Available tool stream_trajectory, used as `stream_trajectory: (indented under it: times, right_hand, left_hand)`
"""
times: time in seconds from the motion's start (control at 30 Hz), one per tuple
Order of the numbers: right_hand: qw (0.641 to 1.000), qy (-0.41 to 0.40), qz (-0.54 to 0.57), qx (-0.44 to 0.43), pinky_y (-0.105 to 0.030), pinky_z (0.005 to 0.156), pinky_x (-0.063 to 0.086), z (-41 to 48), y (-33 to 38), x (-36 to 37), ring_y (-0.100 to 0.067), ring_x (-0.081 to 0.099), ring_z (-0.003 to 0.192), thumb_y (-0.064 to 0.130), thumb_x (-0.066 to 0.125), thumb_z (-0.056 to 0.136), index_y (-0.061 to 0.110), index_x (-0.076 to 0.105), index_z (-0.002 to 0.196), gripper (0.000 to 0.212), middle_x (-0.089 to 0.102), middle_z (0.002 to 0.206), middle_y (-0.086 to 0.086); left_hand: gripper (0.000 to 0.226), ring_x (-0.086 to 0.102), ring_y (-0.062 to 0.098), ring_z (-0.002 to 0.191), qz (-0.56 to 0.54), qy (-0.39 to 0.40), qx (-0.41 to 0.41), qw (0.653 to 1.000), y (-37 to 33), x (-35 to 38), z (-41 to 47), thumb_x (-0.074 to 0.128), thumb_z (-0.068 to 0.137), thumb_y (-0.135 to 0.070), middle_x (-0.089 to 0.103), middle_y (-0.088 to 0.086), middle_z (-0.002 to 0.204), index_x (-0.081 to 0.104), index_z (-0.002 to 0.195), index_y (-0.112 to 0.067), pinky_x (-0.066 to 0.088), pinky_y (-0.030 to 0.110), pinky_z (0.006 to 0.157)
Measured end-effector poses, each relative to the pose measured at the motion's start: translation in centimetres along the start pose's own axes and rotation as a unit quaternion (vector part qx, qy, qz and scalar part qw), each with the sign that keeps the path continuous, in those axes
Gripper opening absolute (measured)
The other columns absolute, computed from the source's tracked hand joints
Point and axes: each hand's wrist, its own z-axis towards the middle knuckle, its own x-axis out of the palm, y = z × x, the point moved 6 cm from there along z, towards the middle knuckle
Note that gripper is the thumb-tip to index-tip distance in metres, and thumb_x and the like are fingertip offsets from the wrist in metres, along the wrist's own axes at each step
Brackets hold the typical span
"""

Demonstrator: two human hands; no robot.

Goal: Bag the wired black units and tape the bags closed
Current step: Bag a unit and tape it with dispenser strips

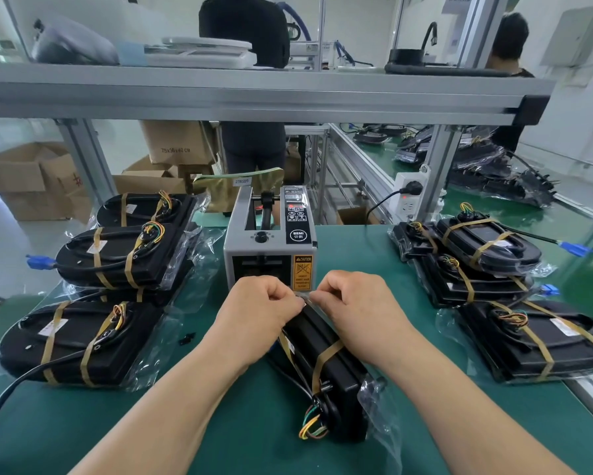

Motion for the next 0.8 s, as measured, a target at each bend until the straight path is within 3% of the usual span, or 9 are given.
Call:
stream_trajectory:
  times: [0.13,0.3,0.4,0.5,0.67,0.8]
  right_hand:
    - [1.000,-0.002,0.002,-0.001,-0.035,0.069,0.050,0.0,0.0,0.0,-0.019,0.060,0.077,0.039,0.063,0.089,0.020,0.065,0.075,0.024,0.066,0.076,0.003]
    - [1.000,0.000,-0.004,-0.003,-0.036,0.069,0.050,0.1,0.0,0.0,-0.019,0.059,0.077,0.041,0.062,0.090,0.020,0.066,0.076,0.025,0.065,0.076,0.003]
    - [1.000,-0.001,0.005,0.001,-0.035,0.069,0.051,0.0,-0.1,0.0,-0.018,0.059,0.076,0.042,0.062,0.090,0.019,0.065,0.075,0.027,0.065,0.074,0.004]
    - [1.000,-0.007,-0.001,-0.007,-0.037,0.070,0.053,0.0,0.0,0.0,-0.017,0.060,0.076,0.039,0.063,0.090,0.021,0.065,0.074,0.024,0.065,0.074,0.006]
    - [1.000,-0.005,-0.016,-0.024,-0.035,0.069,0.052,-0.1,0.2,-0.1,-0.015,0.060,0.075,0.039,0.062,0.092,0.023,0.062,0.073,0.026,0.065,0.073,0.007]
    - [1.000,-0.006,-0.009,-0.018,-0.036,0.068,0.053,-0.1,0.0,-0.2,-0.016,0.060,0.074,0.038,0.062,0.092,0.021,0.063,0.074,0.025,0.065,0.073,0.006]
  left_hand:
    - [0.017,0.054,0.009,0.056,0.011,0.000,0.004,1.000,0.2,0.1,0.2,0.066,0.063,-0.043,0.063,-0.004,0.058,0.067,0.066,-0.026,0.055,0.038,0.066]
    - [0.021,0.050,0.002,0.047,0.035,-0.020,-0.023,0.999,0.8,0.0,0.3,0.066,0.059,-0.048,0.060,-0.015,0.056,0.062,0.071,-0.030,0.045,0.026,0.054]
    - [0.038,0.056,0.010,0.064,0.010,-0.041,-0.066,0.997,1.4,-0.1,0.2,0.068,0.054,-0.051,0.062,-0.011,0.073,0.056,0.084,-0.031,0.043,0.027,0.059]
    - [0.046,0.053,0.013,0.064,-0.033,-0.038,-0.085,0.995,1.6,0.5,0.2,0.071,0.052,-0.053,0.060,-0.006,0.072,0.059,0.084,-0.022,0.043,0.028,0.059]
    - [0.021,0.047,0.000,0.043,-0.110,-0.044,-0.098,0.988,2.1,0.5,0.9,0.081,0.074,-0.028,0.056,-0.009,0.056,0.064,0.072,-0.015,0.037,0.011,0.039]
    - [0.016,0.039,-0.003,0.030,-0.149,-0.021,-0.115,0.982,2.5,0.5,1.0,0.076,0.082,-0.020,0.049,-0.016,0.039,0.064,0.074,-0.013,0.029,0.010,0.032]
